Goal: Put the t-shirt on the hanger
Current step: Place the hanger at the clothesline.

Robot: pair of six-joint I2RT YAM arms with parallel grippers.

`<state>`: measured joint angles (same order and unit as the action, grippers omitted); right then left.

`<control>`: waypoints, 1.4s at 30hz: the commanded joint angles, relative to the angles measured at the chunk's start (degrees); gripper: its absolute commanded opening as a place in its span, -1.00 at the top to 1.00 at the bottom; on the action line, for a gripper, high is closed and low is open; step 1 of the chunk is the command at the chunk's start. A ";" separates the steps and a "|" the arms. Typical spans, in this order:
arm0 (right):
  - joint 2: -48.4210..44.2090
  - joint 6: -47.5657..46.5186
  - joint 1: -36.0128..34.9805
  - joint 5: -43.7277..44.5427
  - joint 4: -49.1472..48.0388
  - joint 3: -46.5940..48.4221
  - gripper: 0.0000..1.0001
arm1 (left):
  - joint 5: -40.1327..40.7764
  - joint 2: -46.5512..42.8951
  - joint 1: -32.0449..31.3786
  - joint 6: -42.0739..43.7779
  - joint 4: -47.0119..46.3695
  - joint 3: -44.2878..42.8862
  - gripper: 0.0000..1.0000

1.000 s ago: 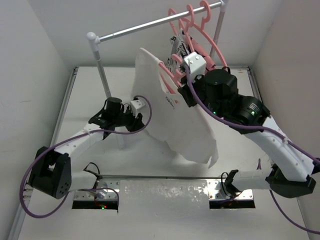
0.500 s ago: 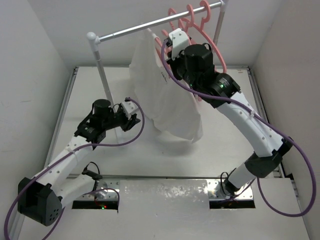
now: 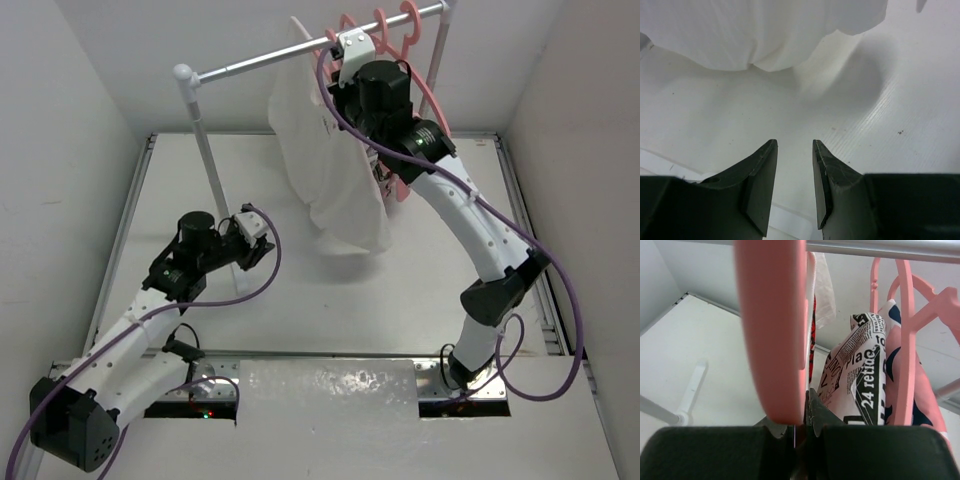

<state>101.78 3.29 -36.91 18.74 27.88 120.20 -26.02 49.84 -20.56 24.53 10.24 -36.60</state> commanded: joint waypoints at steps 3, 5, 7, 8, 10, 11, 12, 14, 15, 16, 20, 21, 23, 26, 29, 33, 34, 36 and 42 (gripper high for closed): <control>1.57 5.41 2.54 -2.74 -9.24 4.16 1.00 | 1.15 -1.68 -0.19 -0.98 -2.68 1.18 0.37; 2.81 5.50 2.89 -3.89 -11.00 4.86 1.00 | 1.23 -2.12 -0.19 -0.98 -2.68 1.62 0.37; 4.12 5.85 2.98 -4.41 -11.18 7.14 1.00 | 1.50 -2.56 -0.19 -0.98 -2.59 1.97 0.37; 4.83 6.03 2.89 -4.68 -11.01 8.20 1.00 | 1.50 -2.73 -0.19 -0.98 -2.59 2.41 0.37; 6.41 6.29 2.89 -4.59 -11.09 9.70 1.00 | 1.94 -3.17 -0.19 -1.07 -2.59 2.67 0.37; 6.85 6.46 3.15 -4.68 -11.18 9.79 1.00 | 2.03 -3.26 -0.19 -1.15 -2.59 3.02 0.37; 7.47 6.64 3.16 -4.42 -11.35 9.61 1.00 | 2.20 -3.52 -0.19 -1.16 -2.59 3.20 0.37; 8.00 7.17 3.42 -4.24 -11.27 9.44 1.00 | 2.46 -3.79 -0.10 -1.16 -2.68 3.46 0.37; 8.52 7.60 3.68 -3.98 -11.18 9.00 1.00 | 2.55 -4.05 -0.10 -1.16 -2.68 3.55 0.37; 8.70 7.70 3.94 -3.72 -11.35 8.13 1.00 | 2.64 -4.23 -0.18 -1.16 -2.86 3.81 0.37; 8.88 7.96 4.12 -3.54 -11.44 6.72 1.00 | 2.73 -4.84 -0.10 -1.42 -3.12 4.52 0.37; 8.88 7.96 4.12 -3.54 -11.27 5.84 1.00 | 2.73 -5.11 -0.18 -1.42 -3.12 4.61 0.37; 8.44 7.87 4.12 -4.15 -10.57 4.96 1.00 | 2.73 -5.28 -0.10 -1.42 -3.21 5.13 0.37; 6.69 7.79 4.12 -4.94 -10.65 1.71 1.00 | 2.73 -5.46 -0.10 -1.59 -3.21 5.49 0.37; 4.67 6.29 4.04 -6.08 -11.18 -1.46 0.96 | 2.12 -5.37 -0.18 -1.77 -3.03 5.66 0.37; 1.50 5.32 4.12 -8.98 -10.39 -3.92 0.06 | 0.45 -5.28 -0.19 -1.33 -3.03 6.19 0.36; 0.62 5.24 4.04 -9.68 -10.56 -4.62 -0.03 | 0.36 -5.20 -0.10 -1.33 -3.03 6.45 0.36; -2.36 4.97 4.04 -11.53 -10.56 -6.99 -0.17 | -0.17 -5.11 -0.19 -1.33 -3.12 6.63 0.36; -10.45 5.50 3.51 -13.64 -9.86 -14.28 -0.49 | -1.66 -4.76 -0.19 -1.33 -3.30 7.33 0.36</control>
<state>96.55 8.69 -33.12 7.64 19.75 108.01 -25.82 45.36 -20.56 23.59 9.13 -29.61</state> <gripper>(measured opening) 0.735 0.320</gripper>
